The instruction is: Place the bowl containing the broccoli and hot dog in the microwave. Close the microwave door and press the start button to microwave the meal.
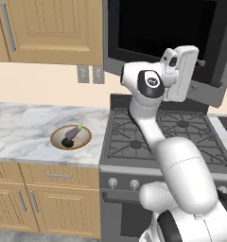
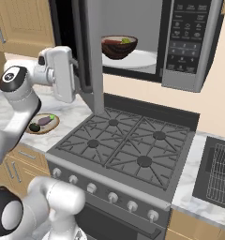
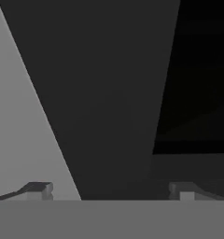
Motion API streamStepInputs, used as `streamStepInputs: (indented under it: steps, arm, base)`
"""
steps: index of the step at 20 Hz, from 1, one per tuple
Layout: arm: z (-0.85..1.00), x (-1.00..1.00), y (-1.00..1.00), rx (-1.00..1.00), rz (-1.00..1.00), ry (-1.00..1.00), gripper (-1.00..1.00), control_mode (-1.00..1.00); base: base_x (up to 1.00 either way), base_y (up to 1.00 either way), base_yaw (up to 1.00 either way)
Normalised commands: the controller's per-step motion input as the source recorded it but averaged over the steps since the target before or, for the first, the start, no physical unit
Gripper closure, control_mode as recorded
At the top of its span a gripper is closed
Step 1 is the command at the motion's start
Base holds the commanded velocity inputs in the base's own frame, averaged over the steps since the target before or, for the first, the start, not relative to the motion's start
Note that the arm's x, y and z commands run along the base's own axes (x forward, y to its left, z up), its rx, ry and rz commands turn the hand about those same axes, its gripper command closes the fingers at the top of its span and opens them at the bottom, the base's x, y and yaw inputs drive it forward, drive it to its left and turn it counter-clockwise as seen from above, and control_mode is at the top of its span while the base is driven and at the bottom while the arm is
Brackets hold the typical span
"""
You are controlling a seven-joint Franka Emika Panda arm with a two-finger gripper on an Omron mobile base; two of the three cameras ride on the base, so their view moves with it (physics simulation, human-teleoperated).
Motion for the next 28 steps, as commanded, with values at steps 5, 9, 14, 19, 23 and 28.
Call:
streamStepInputs:
  steps: [5,9,14,19,23,28]
  arm:
    - [0.09,0.27,-0.52,0.09,0.27,0.07,-1.00,-1.00]
    - [0.00,0.39,-0.28,0.11,0.38,0.05,-1.00,-1.00]
    - [0.00,0.64,-0.14,0.07,0.40,0.10,-1.00,-1.00]
    - [-0.01,0.79,-0.06,0.05,0.39,0.09,-1.00,-1.00]
    - [-0.08,0.79,-0.04,0.04,0.35,0.05,-1.00,-1.00]
    - [-0.06,0.73,-0.11,0.05,0.28,0.00,-1.00,-1.00]
  base:
    - [0.00,0.00,0.00]
    - [0.00,0.00,0.00]
    - [0.00,0.00,0.00]
    - [0.00,0.00,0.00]
    - [0.00,0.00,0.00]
    - [0.00,0.00,0.00]
